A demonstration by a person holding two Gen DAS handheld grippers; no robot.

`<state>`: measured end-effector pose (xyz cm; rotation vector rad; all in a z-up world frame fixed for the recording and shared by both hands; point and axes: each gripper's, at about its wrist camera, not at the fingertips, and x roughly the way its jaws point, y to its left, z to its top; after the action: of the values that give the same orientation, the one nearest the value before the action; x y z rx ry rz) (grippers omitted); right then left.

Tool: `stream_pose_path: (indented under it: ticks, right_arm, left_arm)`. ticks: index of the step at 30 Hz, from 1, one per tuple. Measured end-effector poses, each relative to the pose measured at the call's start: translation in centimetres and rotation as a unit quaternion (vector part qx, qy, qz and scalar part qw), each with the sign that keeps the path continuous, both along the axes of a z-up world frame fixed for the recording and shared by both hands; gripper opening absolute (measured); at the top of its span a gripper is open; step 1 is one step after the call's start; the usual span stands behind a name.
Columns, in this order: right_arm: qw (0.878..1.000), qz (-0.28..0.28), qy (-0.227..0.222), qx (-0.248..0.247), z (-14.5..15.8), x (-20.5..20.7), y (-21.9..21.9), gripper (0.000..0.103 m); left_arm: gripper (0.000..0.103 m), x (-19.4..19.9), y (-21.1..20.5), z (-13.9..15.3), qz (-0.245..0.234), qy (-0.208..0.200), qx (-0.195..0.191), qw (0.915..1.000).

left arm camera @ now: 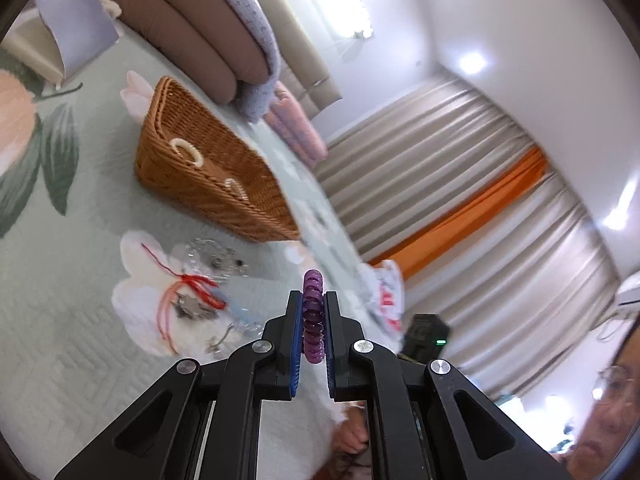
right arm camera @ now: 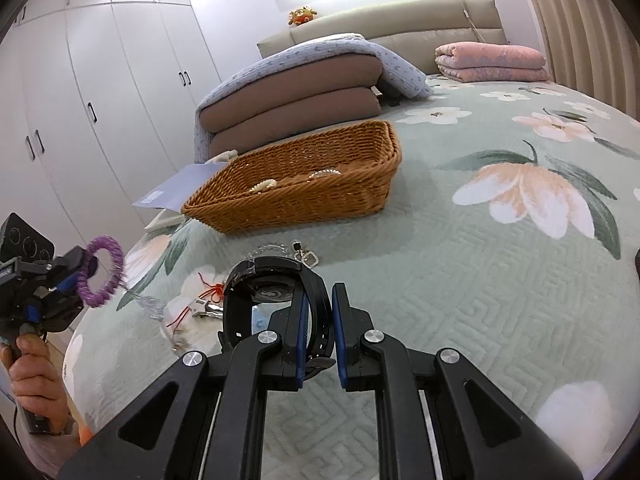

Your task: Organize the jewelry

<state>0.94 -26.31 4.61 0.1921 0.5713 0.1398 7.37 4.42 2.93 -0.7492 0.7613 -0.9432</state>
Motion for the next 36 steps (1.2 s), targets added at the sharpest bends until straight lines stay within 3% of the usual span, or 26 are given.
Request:
stream_pose_path:
  ticks: [6, 14, 20, 22, 27, 34, 36]
  right_arm:
    - [1.0, -0.001, -0.005, 0.021, 1.1, 0.1, -0.8, 0.015]
    - [0.998, -0.002, -0.065, -0.023, 7.0, 1.9, 0.3, 0.015]
    - [0.995, -0.013, -0.088, -0.041, 10.0, 7.1, 0.4, 0.015]
    - [0.995, -0.017, -0.088, -0.039, 10.3, 9.0, 0.1, 0.015]
    - [0.998, -0.022, -0.061, -0.028, 9.0, 14.4, -0.1, 0.015]
    - [1.0, -0.02, 0.008, -0.01, 4.0, 18.6, -1.1, 0.015]
    - [1.0, -0.02, 0.021, -0.01, 3.1, 19.2, -1.2, 0.015]
  left_arm:
    - [0.009, 0.8, -0.8, 0.1, -0.005, 0.008, -0.007, 0.9999]
    - [0.009, 2.0, -3.1, 5.3, -0.01, -0.057, 0.013, 0.9983]
    - [0.009, 4.9, -5.5, 8.3, 0.002, -0.095, 0.053, 0.994]
    - [0.009, 6.7, -6.4, 9.2, 0.025, -0.113, 0.089, 0.9893]
    - [0.009, 10.3, -7.7, 8.9, 0.07, -0.129, 0.16, 0.9762]
    - [0.009, 14.7, -7.8, 3.6, 0.104, -0.097, 0.208, 0.9678]
    - [0.009, 15.2, -8.1, 2.9, 0.115, -0.096, 0.236, 0.9602]
